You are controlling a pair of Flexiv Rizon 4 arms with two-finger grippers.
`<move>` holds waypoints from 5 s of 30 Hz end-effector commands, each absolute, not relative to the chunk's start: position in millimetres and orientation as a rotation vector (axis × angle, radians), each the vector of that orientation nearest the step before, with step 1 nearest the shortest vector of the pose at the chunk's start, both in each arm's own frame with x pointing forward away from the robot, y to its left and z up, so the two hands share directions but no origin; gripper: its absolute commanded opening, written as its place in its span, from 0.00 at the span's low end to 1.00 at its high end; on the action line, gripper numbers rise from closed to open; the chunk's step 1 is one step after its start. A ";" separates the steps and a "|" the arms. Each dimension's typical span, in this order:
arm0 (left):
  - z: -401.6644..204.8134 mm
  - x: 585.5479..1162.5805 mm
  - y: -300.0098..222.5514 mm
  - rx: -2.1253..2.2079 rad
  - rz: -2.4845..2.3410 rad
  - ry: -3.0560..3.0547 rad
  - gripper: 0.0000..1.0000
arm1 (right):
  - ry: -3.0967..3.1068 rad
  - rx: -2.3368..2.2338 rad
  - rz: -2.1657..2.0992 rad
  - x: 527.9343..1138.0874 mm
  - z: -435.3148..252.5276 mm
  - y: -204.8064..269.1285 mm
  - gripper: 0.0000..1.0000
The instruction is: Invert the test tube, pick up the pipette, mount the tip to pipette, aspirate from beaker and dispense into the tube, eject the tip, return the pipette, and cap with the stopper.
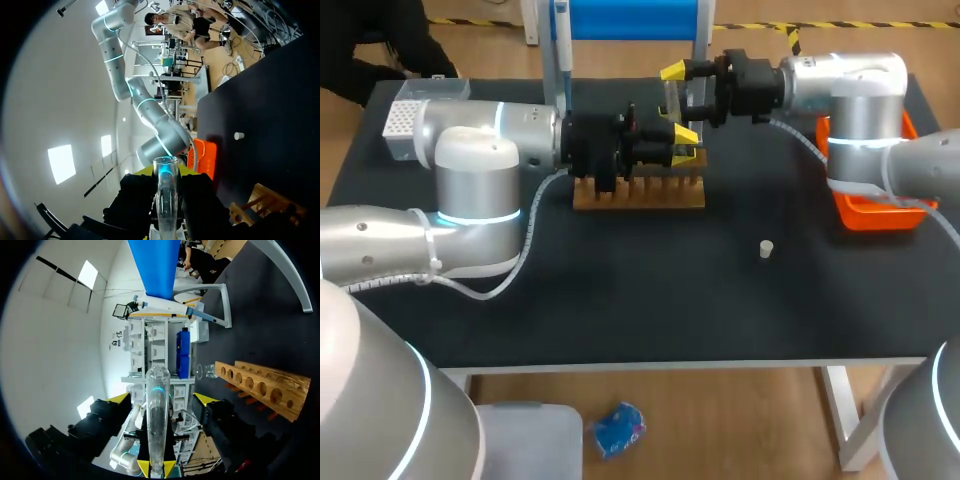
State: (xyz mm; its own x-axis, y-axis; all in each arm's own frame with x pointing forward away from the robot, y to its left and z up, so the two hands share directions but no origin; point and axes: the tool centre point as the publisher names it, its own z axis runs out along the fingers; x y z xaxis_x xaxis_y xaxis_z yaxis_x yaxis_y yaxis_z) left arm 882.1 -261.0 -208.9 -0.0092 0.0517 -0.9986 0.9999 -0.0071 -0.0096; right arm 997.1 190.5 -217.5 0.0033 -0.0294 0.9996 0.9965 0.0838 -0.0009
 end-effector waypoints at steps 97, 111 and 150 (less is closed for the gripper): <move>-181.1 921.0 -247.3 1.101 -1.458 1.811 0.00 | -2.696 0.119 -1.560 994.3 -297.3 86.8 1.00; -172.5 937.9 -238.7 0.980 -1.736 1.906 0.00 | -2.696 0.119 -1.560 994.3 -297.3 86.8 1.00; -172.8 984.9 -224.8 0.510 -2.046 2.055 0.00 | -2.696 0.119 -1.560 994.3 -297.3 86.8 1.00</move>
State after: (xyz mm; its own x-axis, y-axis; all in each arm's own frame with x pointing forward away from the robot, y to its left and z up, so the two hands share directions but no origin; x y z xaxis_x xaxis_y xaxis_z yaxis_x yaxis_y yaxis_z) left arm 984.8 -225.2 -173.2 -0.9218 0.1014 -0.3741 0.3745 -0.0158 -0.9271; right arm 993.6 87.4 -297.0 -0.9969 -0.0764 -0.0170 -0.0529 0.4967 0.8663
